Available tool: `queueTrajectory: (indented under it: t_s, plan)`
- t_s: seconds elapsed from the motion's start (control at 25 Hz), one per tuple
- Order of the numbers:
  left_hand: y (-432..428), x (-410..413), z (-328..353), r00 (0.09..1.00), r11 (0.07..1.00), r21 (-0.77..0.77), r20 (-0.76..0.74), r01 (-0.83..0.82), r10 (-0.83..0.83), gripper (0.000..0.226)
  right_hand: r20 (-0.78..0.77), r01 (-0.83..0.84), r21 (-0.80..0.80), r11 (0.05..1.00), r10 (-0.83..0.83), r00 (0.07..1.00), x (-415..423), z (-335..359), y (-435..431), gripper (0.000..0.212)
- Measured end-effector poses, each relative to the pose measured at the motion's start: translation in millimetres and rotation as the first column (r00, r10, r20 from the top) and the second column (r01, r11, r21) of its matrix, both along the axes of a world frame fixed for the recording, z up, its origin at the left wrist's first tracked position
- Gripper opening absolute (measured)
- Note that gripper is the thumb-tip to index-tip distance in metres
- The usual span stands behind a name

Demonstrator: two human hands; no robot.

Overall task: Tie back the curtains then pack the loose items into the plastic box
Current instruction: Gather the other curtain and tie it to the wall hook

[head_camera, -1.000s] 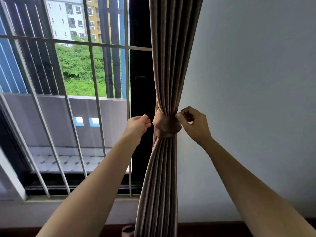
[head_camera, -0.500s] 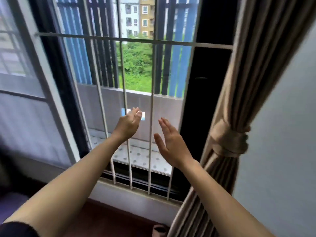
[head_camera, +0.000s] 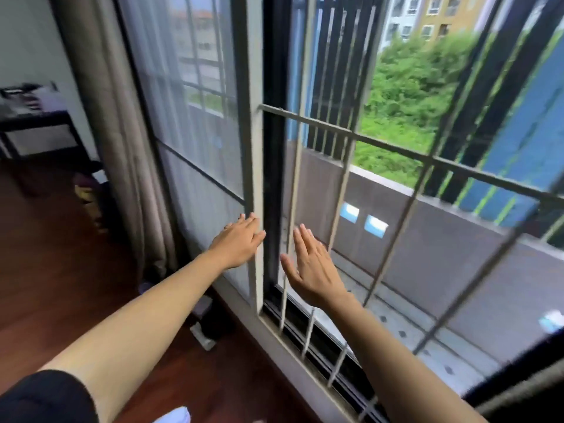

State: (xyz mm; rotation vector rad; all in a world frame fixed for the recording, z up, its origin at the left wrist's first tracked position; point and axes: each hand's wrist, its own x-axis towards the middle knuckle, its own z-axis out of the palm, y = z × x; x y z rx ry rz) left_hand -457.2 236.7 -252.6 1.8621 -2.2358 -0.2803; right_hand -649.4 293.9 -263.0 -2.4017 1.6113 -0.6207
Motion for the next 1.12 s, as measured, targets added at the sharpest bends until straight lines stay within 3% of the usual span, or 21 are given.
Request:
queueTrajectory:
  t_s: [0.24, 0.56, 0.8, 0.96, 1.12]
  plan:
    - [-61.4, 166.6, 18.2, 0.975, 0.974, -0.09, 0.071, -0.206, 0.212, 0.055, 0.006, -0.198, -0.046, 0.979, 0.199, 0.98, 165.5, 7.2, -111.8, 0.084]
    - [-108.6, 399.1, 32.8, 0.906, 0.914, -0.095, 0.13, -0.394, 0.404, 0.056, 0.024, -0.333, 0.004, 0.943, 0.333, 0.943, 404.9, 10.7, -214.9, 0.094]
    - [-138.3, 549.9, 16.6, 0.841, 0.849, -0.104, 0.119, -0.518, 0.528, 0.056, 0.023, -0.473, 0.014, 0.881, 0.473, 0.881, 572.2, 0.6, -272.1, 0.071]
    - [-196.2, 659.7, 2.3, 0.843, 0.85, -0.106, 0.115, -0.515, 0.525, 0.056, 0.055, -0.457, -0.007, 0.89, 0.456, 0.888, 683.2, -15.8, -330.9, 0.07]
    - [-276.3, 742.4, 1.9, 0.88, 0.88, -0.039, 0.019, -0.474, 0.475, 0.054, 0.12, -0.311, 0.043, 0.95, 0.304, 0.945, 766.0, -27.6, -398.8, 0.084]
